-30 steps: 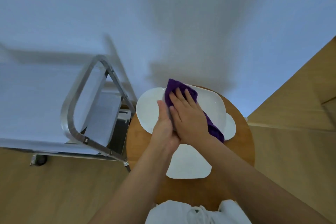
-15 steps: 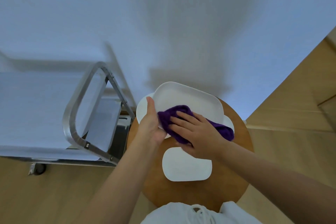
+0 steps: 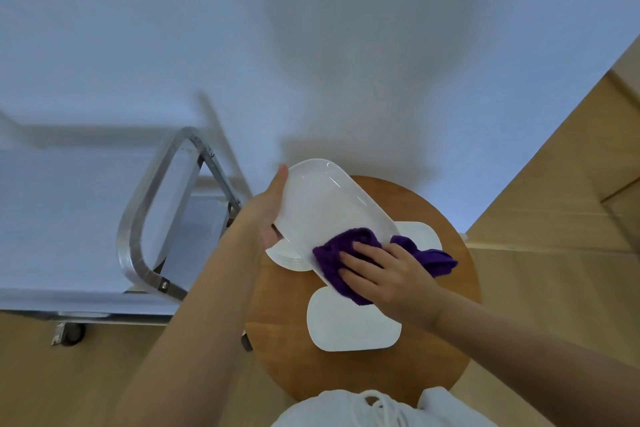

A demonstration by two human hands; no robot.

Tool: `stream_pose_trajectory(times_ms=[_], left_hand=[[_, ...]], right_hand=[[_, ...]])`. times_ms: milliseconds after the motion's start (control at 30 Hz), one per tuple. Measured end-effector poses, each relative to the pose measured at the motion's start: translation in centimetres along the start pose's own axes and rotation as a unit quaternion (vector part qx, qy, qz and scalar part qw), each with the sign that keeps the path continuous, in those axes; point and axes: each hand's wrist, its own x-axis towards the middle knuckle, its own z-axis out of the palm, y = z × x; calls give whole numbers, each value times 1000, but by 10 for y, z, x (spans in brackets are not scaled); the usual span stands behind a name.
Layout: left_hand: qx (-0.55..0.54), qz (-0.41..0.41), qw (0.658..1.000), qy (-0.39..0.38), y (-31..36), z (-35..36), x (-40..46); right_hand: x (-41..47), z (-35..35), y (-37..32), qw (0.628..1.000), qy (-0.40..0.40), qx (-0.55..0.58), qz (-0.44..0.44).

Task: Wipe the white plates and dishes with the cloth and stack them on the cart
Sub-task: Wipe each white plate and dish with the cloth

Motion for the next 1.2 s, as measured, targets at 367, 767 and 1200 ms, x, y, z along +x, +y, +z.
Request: stream_pose_trajectory(times_ms=[367,767,1200], left_hand=[[-104,108,987,66,-56,49,-32],[175,17,970,-168,-22,-10,-18],[199,-49,950,-236,4,-32,-8]], right_hand=[[60,-12,-16,979,85,26,183],[10,-13,36,997,-34,-11,-61],[0,-24,48,989,-83,56,107]])
